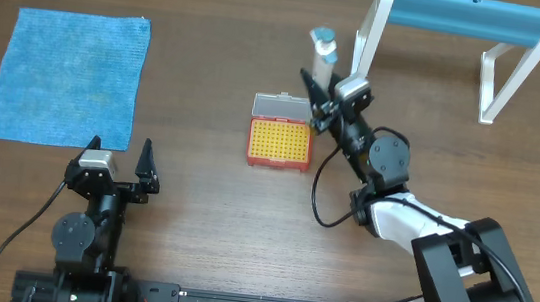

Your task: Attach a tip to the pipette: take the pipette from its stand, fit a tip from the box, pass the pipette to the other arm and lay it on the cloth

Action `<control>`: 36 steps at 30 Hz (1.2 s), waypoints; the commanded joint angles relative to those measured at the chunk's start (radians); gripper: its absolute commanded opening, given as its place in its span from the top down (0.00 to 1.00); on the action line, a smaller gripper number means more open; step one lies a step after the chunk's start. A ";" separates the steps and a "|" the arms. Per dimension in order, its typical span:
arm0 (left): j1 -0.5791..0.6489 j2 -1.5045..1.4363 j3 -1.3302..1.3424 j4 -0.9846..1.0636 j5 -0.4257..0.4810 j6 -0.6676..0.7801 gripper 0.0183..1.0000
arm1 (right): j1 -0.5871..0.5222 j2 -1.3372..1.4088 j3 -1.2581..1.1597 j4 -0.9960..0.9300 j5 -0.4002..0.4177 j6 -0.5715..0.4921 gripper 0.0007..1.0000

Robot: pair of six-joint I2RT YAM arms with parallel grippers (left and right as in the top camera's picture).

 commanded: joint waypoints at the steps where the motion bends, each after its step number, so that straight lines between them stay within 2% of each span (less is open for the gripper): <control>1: -0.003 -0.005 -0.003 -0.005 -0.008 0.013 0.12 | 0.082 -0.008 -0.080 0.077 -0.054 0.001 0.92; 8: -0.003 -0.005 -0.003 -0.005 -0.008 0.013 0.12 | 0.184 0.084 -0.039 0.077 -0.053 0.001 0.92; 11: -0.003 -0.005 -0.003 -0.005 -0.008 0.013 0.12 | 0.185 0.127 -0.027 0.078 -0.047 0.000 0.92; 13: -0.003 -0.005 -0.003 -0.005 -0.008 0.013 0.12 | 0.185 0.140 -0.026 0.078 0.003 0.000 0.92; 23: -0.003 -0.005 -0.003 -0.005 -0.008 0.013 0.12 | 0.182 0.254 0.050 0.078 0.004 0.000 0.92; 26: -0.003 -0.005 -0.003 -0.005 -0.008 0.013 0.12 | 0.172 0.255 0.050 0.077 0.061 0.000 0.92; 36: -0.003 -0.005 -0.003 -0.005 -0.008 0.013 0.12 | 0.167 0.283 0.070 0.076 0.063 0.001 0.92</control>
